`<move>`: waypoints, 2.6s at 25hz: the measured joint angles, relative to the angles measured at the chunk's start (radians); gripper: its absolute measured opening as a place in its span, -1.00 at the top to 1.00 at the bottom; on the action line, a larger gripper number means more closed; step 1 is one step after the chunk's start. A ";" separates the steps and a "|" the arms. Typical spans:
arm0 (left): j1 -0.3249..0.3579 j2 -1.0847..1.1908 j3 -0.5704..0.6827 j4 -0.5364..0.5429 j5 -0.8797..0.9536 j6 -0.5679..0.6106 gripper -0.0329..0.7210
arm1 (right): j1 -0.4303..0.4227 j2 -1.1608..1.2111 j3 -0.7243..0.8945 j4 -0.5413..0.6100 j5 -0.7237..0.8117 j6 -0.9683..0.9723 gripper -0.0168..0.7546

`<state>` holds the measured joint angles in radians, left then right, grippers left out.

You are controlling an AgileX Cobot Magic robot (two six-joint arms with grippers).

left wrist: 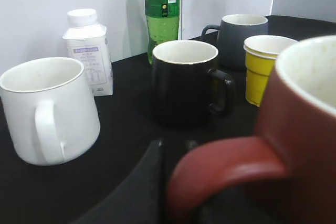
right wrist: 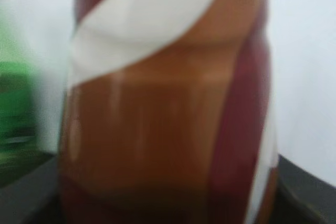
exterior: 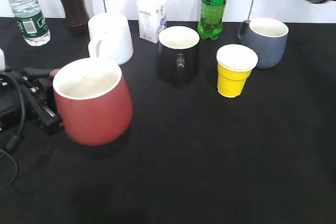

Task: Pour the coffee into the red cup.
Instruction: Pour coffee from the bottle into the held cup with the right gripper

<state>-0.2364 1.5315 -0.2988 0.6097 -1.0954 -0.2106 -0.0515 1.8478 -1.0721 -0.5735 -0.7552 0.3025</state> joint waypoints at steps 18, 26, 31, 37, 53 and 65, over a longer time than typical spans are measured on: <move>0.000 0.000 0.000 0.002 -0.058 0.000 0.72 | 0.635 -0.103 0.021 -0.275 0.131 -0.060 -0.43; 0.000 0.000 0.000 0.084 -0.063 0.000 0.71 | 0.652 -0.090 0.021 -0.320 0.044 -0.215 -0.43; 0.000 0.000 -0.022 0.099 -0.063 0.000 0.71 | 0.652 -0.079 0.021 -0.345 0.000 -0.244 -0.43; 0.000 -0.014 -0.063 0.116 -0.018 -0.065 0.70 | 0.652 -0.079 0.021 -0.315 0.087 -0.480 -0.43; 0.000 -0.026 -0.105 0.149 0.070 -0.090 0.67 | 0.652 -0.079 0.021 -0.137 0.091 -1.082 -0.43; 0.000 -0.026 -0.105 0.122 0.054 -0.097 0.67 | 0.652 -0.079 0.021 -0.089 0.092 -1.262 -0.43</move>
<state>-0.2364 1.5059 -0.4039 0.7314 -1.0414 -0.3078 0.6006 1.7693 -1.0508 -0.6627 -0.6630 -0.9600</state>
